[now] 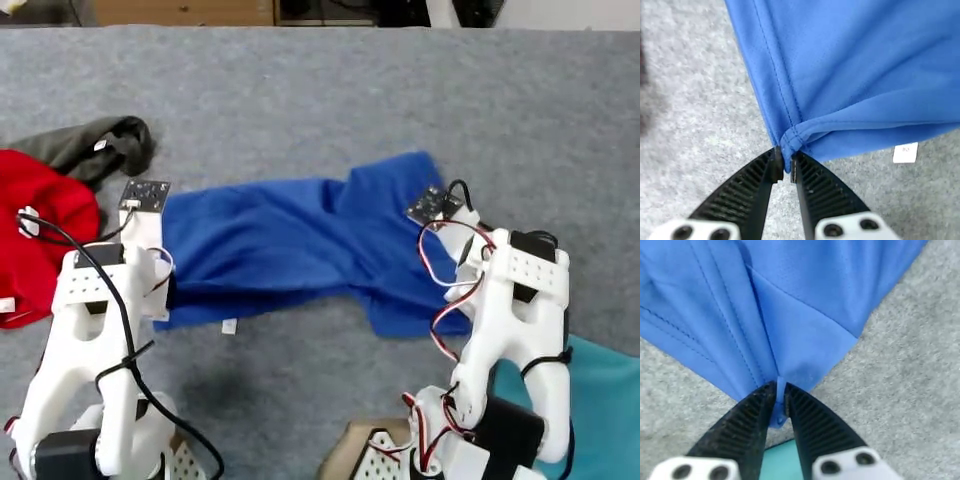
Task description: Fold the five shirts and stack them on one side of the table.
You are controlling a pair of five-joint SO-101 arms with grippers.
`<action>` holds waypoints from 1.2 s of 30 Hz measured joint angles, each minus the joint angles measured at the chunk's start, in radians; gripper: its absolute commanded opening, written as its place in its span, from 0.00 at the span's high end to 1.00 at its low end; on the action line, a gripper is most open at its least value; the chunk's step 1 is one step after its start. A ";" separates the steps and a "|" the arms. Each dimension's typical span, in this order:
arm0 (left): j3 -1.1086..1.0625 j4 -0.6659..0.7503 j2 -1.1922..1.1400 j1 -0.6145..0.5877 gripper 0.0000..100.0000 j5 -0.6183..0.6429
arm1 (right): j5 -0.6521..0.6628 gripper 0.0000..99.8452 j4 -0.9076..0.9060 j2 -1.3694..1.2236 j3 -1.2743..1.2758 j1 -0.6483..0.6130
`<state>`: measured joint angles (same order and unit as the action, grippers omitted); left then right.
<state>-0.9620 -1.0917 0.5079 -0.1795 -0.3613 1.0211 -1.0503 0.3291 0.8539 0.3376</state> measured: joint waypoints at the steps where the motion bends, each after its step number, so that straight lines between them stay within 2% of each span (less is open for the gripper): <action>1: 0.000 -0.002 0.000 0.002 0.98 0.000 | 0.000 1.00 0.000 0.000 0.000 0.000; 9: -0.054 0.000 0.000 0.035 0.98 0.000 | 0.000 0.99 0.006 0.000 0.023 0.000; 13: -0.058 -0.005 0.000 0.061 0.97 0.000 | 0.000 0.86 0.008 0.000 0.049 0.000; 17: -0.058 -0.005 0.000 0.061 0.87 0.000 | 0.000 0.72 0.008 0.000 0.049 0.000; 20: -0.040 -0.041 0.000 0.061 0.81 0.000 | 0.000 0.69 0.008 0.000 0.049 0.000; 23: 0.026 -0.130 0.000 0.061 0.78 0.000 | 0.000 0.69 0.003 0.000 0.034 0.000; 27: 0.178 -0.258 0.000 0.017 0.77 0.000 | 0.000 0.71 -0.095 0.000 -0.066 0.000; 29: 0.272 -0.311 0.000 -0.023 0.77 0.000 | 0.000 0.80 -0.155 0.000 -0.144 0.000; 32: 0.417 -0.364 0.000 -0.074 0.78 0.000 | -0.023 1.00 -0.210 0.000 -0.269 0.000; 34: 0.494 -0.371 0.000 -0.080 0.82 0.003 | -0.071 0.97 -0.219 0.000 -0.336 -0.029; 36: 0.517 -0.353 0.000 -0.071 0.92 0.055 | -0.098 0.97 -0.218 0.000 -0.381 -0.081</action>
<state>-0.4450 -1.4446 0.5079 -0.2501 -0.3061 0.9229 -1.2681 0.3291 0.4733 0.2562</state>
